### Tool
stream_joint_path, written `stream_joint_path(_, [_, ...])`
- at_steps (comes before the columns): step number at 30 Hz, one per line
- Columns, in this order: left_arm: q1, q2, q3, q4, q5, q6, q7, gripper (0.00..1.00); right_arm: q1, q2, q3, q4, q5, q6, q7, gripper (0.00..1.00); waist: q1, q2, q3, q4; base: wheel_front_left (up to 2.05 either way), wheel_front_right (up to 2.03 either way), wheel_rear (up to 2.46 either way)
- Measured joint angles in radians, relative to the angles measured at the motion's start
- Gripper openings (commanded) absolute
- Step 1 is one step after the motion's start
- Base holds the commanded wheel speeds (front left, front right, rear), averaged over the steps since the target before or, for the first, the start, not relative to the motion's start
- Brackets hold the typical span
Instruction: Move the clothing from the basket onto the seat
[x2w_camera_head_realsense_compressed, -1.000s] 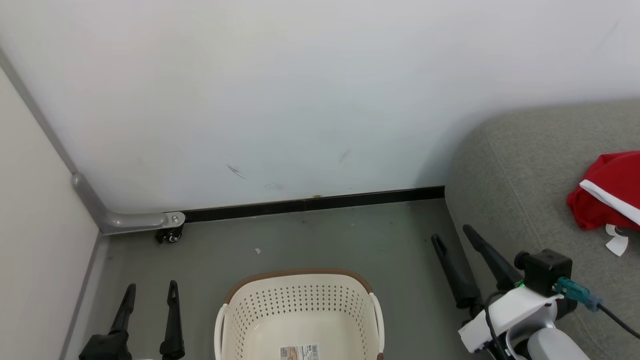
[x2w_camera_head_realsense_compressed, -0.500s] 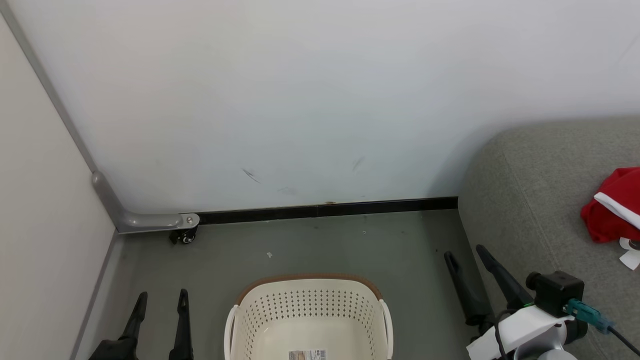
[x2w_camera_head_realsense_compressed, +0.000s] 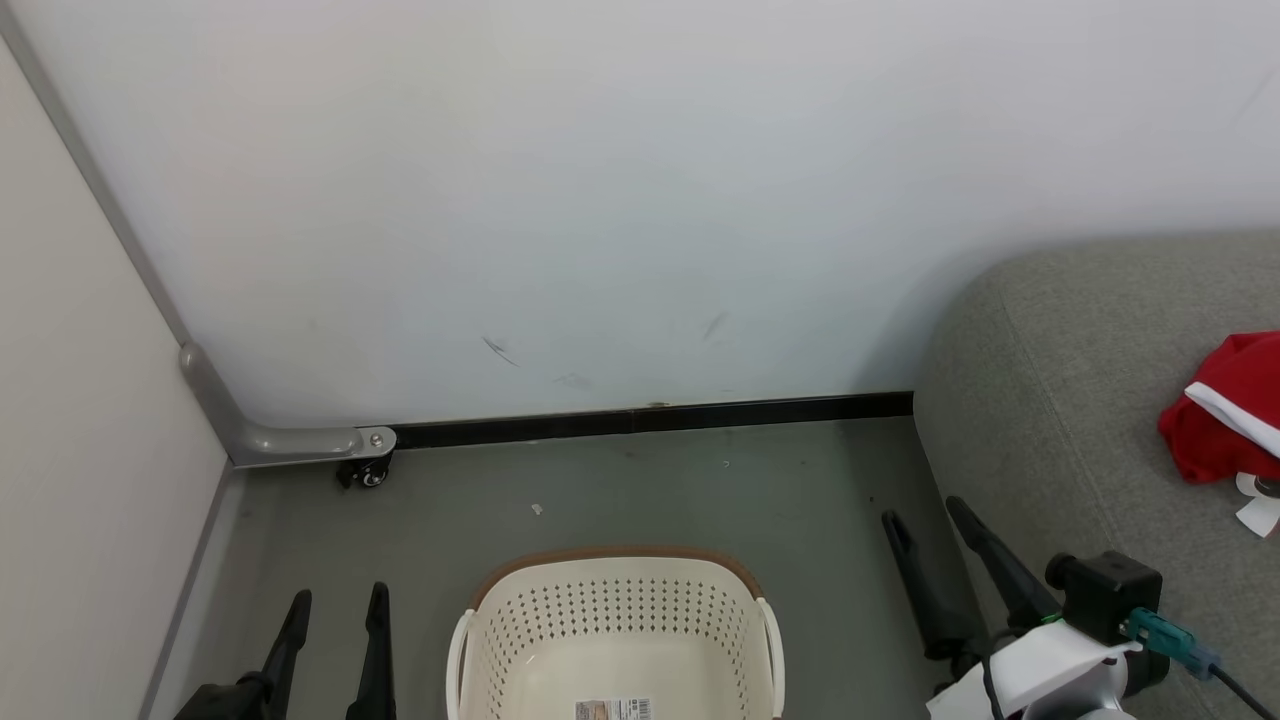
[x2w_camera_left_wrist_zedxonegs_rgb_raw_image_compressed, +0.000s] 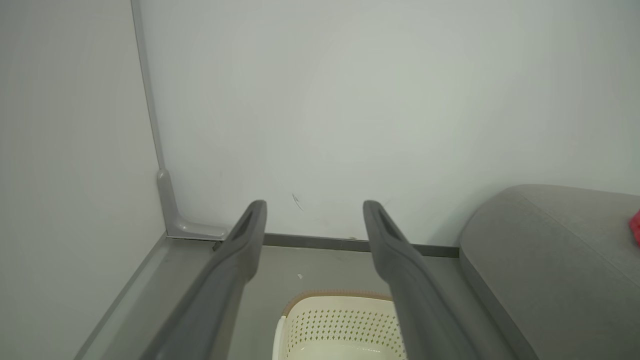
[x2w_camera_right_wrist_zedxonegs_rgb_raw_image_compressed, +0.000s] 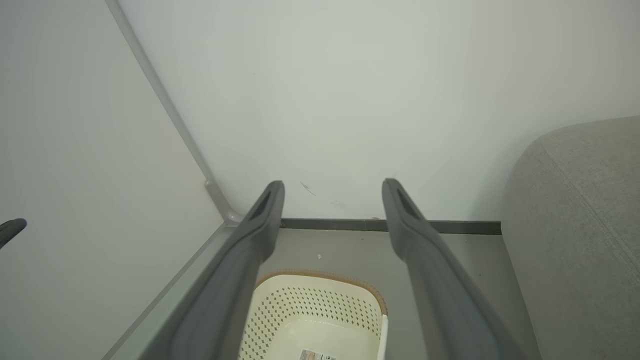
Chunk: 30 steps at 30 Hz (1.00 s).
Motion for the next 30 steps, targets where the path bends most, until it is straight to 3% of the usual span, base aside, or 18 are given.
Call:
stream_joint_path(22, [0.001, 0.0, 0.005, 0.006, -0.038, -0.058, 0.0, 1.0, 0.019, 0.01, -0.006, -0.006, -0.022, 0.0, 0.0, 1.0, 0.0, 0.0, -0.001, 0.001, 0.0, 0.0, 0.0])
stream_joint_path(30, [0.001, 0.0, 0.015, 0.001, -0.039, -0.06, 0.0, 1.0, 0.019, 0.012, -0.006, -0.006, -0.022, 0.0, 0.0, 1.0, 0.0, 0.0, -0.003, -0.002, 0.0, 0.0, 0.0])
